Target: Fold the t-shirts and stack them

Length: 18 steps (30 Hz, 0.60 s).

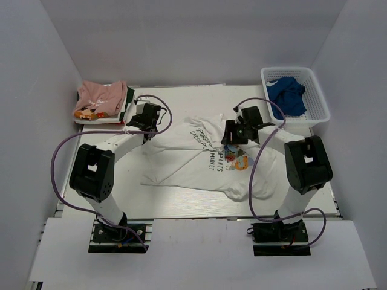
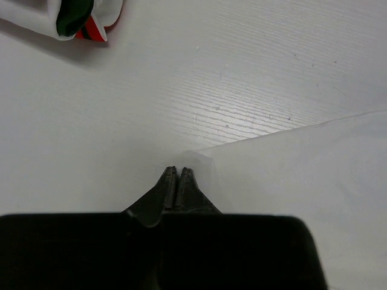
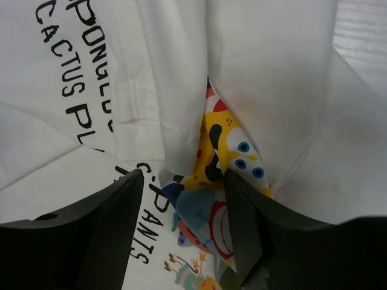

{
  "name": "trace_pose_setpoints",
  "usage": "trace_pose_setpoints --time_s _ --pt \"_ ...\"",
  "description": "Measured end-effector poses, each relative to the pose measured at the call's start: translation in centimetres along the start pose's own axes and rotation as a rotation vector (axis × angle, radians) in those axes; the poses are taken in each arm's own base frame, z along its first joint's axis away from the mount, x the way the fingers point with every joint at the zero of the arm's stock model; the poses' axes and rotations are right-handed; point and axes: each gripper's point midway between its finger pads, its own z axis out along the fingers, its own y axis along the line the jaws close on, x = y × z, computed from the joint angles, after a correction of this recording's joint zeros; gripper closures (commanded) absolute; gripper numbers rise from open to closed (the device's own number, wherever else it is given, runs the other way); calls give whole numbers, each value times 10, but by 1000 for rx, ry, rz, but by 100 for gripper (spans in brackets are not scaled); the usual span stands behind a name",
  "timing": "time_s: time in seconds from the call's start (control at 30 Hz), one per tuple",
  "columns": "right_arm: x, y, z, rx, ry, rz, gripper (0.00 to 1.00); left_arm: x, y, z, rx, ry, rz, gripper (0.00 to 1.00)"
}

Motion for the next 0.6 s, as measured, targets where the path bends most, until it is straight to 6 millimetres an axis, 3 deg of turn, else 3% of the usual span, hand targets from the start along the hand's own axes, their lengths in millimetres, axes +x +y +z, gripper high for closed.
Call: trace_pose_setpoints --time_s 0.13,0.3,0.6 --pt "-8 7 11 -12 -2 -12 54 0 0 0 0 -1 -3 100" --pt "-16 15 14 4 -20 -21 44 0 0 0 1 0 -4 100" --pt "-19 23 15 70 -44 -71 44 1 0 0 -1 3 -2 100"
